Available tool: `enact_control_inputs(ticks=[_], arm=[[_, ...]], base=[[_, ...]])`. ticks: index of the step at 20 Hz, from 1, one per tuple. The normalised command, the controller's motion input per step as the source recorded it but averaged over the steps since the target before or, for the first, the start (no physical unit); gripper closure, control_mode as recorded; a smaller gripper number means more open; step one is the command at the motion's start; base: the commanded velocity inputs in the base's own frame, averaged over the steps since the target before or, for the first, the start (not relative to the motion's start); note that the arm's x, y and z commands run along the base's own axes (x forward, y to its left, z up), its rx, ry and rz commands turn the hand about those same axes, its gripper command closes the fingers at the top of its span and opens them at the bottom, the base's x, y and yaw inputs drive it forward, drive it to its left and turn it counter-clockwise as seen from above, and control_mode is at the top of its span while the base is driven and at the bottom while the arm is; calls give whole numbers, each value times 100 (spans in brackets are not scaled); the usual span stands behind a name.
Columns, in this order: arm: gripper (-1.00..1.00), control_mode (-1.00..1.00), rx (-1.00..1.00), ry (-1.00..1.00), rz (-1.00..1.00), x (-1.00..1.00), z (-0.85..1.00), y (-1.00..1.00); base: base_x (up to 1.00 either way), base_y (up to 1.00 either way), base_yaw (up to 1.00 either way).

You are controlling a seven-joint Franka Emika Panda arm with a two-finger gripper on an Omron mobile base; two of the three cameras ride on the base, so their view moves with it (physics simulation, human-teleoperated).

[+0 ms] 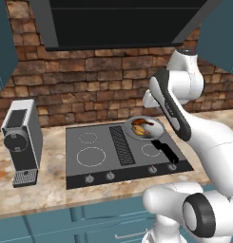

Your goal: Take the chicken drumsticks from the pan and place one on each plate on the dining counter.

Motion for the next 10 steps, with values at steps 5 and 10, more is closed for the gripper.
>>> enact_control_inputs(ticks=[5, 10], arm=[[-100, -100, 0, -2, 7, 0, -24, -17], [-100, -100, 0, -2, 24, 0, -46, -39]], base=[[0, 0, 0], [0, 0, 0]])
